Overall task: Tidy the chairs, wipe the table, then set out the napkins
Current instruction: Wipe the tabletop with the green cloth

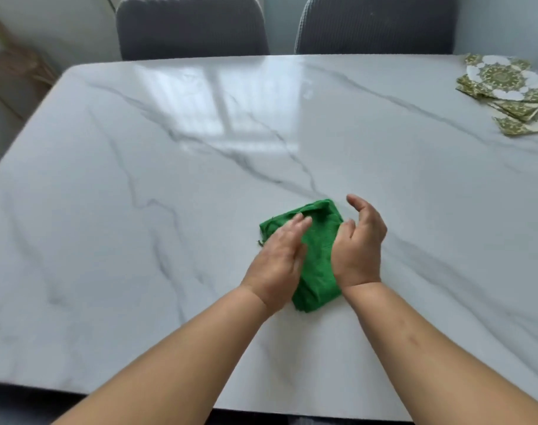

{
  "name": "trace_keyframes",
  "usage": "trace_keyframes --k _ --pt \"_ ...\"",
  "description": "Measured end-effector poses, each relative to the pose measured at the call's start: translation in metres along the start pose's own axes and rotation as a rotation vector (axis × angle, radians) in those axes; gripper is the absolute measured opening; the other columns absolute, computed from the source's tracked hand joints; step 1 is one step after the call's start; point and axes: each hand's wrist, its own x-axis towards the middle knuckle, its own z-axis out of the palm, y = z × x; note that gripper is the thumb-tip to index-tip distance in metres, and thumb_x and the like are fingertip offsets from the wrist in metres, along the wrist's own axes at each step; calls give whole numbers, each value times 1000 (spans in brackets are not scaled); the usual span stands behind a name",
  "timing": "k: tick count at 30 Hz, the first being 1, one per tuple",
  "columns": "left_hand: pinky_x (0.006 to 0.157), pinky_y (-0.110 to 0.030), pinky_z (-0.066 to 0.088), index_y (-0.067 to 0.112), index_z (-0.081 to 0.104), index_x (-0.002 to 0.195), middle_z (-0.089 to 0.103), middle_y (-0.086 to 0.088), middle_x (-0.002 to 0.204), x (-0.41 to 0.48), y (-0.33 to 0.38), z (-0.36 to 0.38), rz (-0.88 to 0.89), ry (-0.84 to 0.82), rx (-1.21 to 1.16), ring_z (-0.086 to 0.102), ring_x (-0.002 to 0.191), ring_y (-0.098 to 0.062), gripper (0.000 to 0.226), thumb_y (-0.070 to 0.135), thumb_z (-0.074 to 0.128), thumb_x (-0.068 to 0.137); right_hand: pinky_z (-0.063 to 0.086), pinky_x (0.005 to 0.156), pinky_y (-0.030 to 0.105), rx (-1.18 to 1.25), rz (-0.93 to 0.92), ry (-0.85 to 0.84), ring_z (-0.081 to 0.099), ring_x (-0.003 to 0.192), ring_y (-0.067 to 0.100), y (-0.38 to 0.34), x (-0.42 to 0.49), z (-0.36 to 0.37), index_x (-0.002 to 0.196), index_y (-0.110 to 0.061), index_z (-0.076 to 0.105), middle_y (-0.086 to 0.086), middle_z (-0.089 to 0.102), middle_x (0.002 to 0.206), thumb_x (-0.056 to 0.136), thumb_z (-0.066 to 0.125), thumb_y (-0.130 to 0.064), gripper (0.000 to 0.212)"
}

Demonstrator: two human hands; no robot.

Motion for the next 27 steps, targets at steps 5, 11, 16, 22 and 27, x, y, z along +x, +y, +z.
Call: trace_keyframes --k 5,11,16,22,27 --pt "117 -42 -8 42 5 149 -5 12 161 -12 -51 -4 42 -179 600 -11 147 -10 60 60 18 93 27 112 42 -41 -104 -36 37 130 26 -13 -1 14 125 -3 55 13 54 131 94 47 -2 32" --pt "113 -51 -9 44 -1 148 -10 13 160 -24 -113 -71 -326 -72 676 -12 146 -9 61 58 20 93 17 113 31 -147 -184 -319 30 135 28 -39 -28 61 128 -7 55 14 47 139 96 49 -11 33" --pt "113 -56 -6 43 -10 148 -19 11 158 -55 -171 -136 -697 -20 647 -17 145 -10 60 56 15 95 13 117 35 -181 -246 -554 13 144 23 -64 -53 98 139 -14 46 7 32 152 98 46 -22 41" --pt "112 -62 -1 30 -1 152 -6 -8 161 -81 -188 -178 -1119 118 630 -8 147 -31 59 40 21 97 13 117 36 -216 -253 -661 10 145 18 -76 -62 107 141 -19 43 2 27 155 100 43 -27 42" --pt "114 -56 -1 17 12 151 -3 -14 160 -36 -139 -168 -903 255 660 -9 146 -34 64 17 34 91 17 117 36 -229 -231 -606 11 144 16 -67 -46 76 140 -21 45 0 30 153 100 43 -29 41"
